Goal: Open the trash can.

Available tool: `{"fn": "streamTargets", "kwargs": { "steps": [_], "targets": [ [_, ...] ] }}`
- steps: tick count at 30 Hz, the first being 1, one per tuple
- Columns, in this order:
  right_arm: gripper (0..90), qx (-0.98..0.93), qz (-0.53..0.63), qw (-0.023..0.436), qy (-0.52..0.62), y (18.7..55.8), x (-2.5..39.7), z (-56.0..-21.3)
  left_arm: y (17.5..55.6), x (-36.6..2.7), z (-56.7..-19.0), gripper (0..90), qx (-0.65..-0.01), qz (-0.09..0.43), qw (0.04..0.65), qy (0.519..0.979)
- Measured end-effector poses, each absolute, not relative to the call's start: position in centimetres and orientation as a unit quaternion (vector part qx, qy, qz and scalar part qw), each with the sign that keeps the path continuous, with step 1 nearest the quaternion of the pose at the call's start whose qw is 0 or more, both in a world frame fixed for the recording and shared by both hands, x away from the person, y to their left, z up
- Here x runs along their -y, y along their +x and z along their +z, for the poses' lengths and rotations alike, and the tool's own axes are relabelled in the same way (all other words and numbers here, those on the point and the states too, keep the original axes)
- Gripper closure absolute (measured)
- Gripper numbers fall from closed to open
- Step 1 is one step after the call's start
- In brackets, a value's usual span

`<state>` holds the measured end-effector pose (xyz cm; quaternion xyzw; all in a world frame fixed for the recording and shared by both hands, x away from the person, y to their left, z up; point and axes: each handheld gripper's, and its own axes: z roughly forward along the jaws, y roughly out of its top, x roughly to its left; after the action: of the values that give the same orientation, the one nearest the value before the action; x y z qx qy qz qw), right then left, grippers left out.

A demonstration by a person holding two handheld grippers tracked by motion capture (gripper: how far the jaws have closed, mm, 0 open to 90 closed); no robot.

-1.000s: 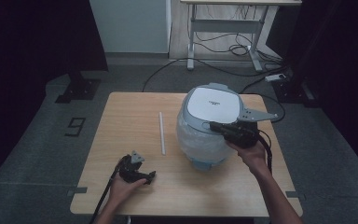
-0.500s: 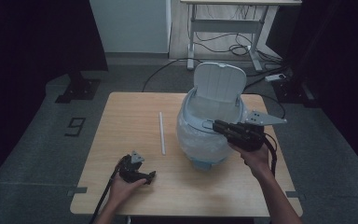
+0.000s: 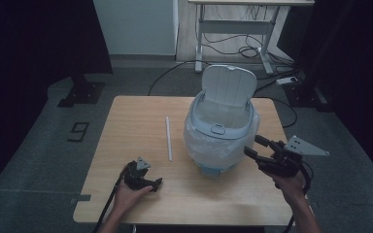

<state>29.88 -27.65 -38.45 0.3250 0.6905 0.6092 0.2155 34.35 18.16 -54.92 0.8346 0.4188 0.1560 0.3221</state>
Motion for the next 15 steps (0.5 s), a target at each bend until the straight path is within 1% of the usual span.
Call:
{"fn": "streamTargets", "kwargs": {
  "steps": [7, 13, 15],
  "targets": [
    [33.9, -0.688, 0.588, 0.211, 0.37, 29.7, 30.2, -42.7, 34.4, -18.2, -54.9, 3.6, -0.418, 0.156, 0.322, 0.835],
    [33.3, -0.705, 0.547, 0.213, 0.399, 30.3, 31.2, -46.7, 34.3, -18.2, -54.9, 3.6, -0.419, 0.156, 0.322, 0.834],
    [33.3, -0.707, 0.537, 0.207, 0.41, 30.6, 31.4, -47.9, 34.3, -18.2, -54.9, 3.6, -0.419, 0.156, 0.322, 0.835]
  ]
}}
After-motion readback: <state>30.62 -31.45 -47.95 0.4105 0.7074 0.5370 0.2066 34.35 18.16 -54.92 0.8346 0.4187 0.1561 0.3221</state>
